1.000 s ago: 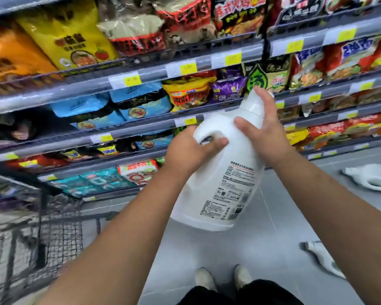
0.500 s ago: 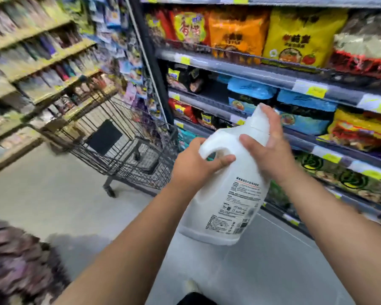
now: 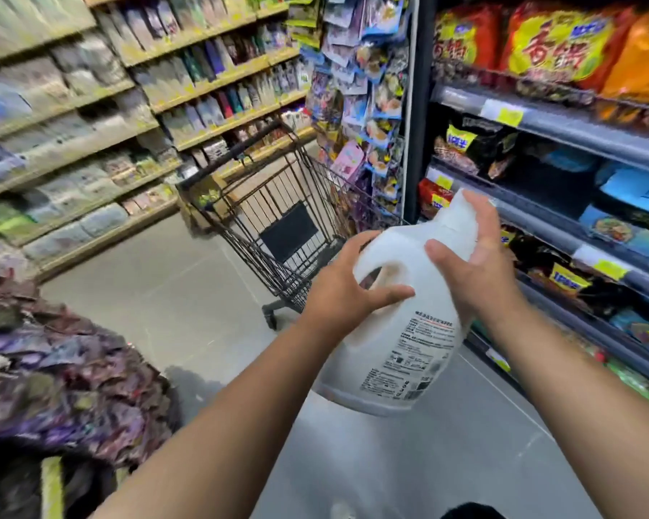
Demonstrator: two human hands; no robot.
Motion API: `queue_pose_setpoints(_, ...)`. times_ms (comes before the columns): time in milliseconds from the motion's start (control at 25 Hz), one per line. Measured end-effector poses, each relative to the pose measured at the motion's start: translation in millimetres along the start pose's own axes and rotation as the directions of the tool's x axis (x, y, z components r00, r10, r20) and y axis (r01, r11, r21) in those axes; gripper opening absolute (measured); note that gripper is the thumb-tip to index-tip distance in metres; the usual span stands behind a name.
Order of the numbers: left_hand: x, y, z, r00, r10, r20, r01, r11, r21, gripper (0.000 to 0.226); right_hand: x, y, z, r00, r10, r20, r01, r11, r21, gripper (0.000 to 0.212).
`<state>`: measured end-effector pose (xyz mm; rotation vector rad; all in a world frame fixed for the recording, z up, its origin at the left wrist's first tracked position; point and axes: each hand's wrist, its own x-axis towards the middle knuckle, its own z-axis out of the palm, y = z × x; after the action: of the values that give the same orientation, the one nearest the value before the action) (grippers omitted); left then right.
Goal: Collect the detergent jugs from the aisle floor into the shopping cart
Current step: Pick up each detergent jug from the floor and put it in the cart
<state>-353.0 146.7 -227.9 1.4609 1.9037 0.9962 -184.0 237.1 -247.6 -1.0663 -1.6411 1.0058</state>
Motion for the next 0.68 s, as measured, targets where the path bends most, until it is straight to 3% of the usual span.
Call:
queue_pose_setpoints(200,85.9,-32.8,-25.7,0.998,-0.045,0.036,0.045,0.999,0.002,0.071,74.2,26.5,50.5,1.000,0.005,-0.001,-0.005,1.000,0.024,0.083)
queue_pose_setpoints(480,206.9,-64.7,-25.5,0.991,-0.130,-0.042,0.129,0.991,-0.035,0.057,188.6,67.8,93.5,0.997,-0.052,0.050,0.050,0.998,0.031,0.094)
queue_pose_setpoints(680,270.8,-83.6,-26.3,0.984,-0.175,0.013,0.176,0.982,-0.062,0.053,241.1,99.8,115.6,0.999,-0.004,0.049,0.002,0.999,0.052,0.083)
